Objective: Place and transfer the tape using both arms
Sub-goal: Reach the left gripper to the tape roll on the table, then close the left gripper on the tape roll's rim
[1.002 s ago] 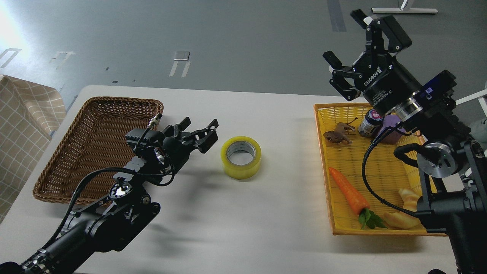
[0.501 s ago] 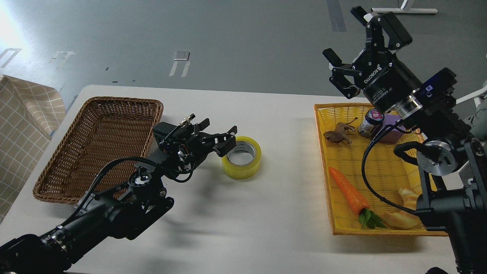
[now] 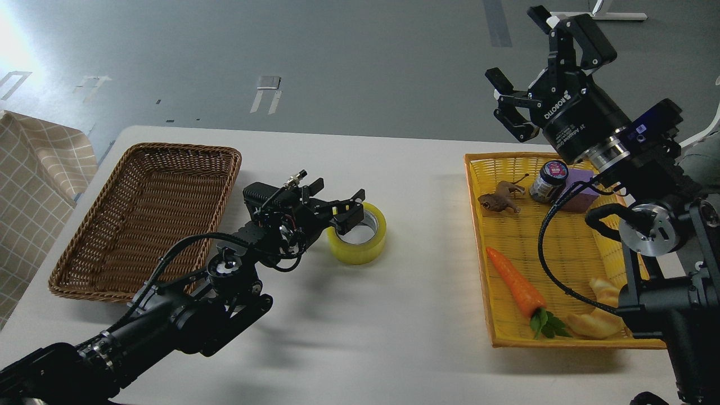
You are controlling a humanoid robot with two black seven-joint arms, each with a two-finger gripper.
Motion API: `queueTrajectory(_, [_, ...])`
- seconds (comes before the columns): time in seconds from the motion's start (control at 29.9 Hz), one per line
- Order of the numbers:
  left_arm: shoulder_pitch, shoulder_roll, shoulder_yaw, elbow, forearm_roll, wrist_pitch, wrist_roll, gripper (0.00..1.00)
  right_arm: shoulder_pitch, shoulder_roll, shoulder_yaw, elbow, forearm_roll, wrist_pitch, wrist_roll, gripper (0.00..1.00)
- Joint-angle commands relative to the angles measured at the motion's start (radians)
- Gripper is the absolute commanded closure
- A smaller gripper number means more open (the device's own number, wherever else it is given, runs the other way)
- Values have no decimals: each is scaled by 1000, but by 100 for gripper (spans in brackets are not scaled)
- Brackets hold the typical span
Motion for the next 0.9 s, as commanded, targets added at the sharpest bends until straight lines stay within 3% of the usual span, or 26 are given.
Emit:
queueTrajectory(0.0, [-11, 10, 39, 22, 0, -4, 22, 2, 23, 0, -2, -4, 0, -3, -19, 0])
queueTrajectory(0.87, [-20, 10, 93, 37, 0, -67, 22, 2, 13, 0, -4, -22, -5, -8, -24, 0])
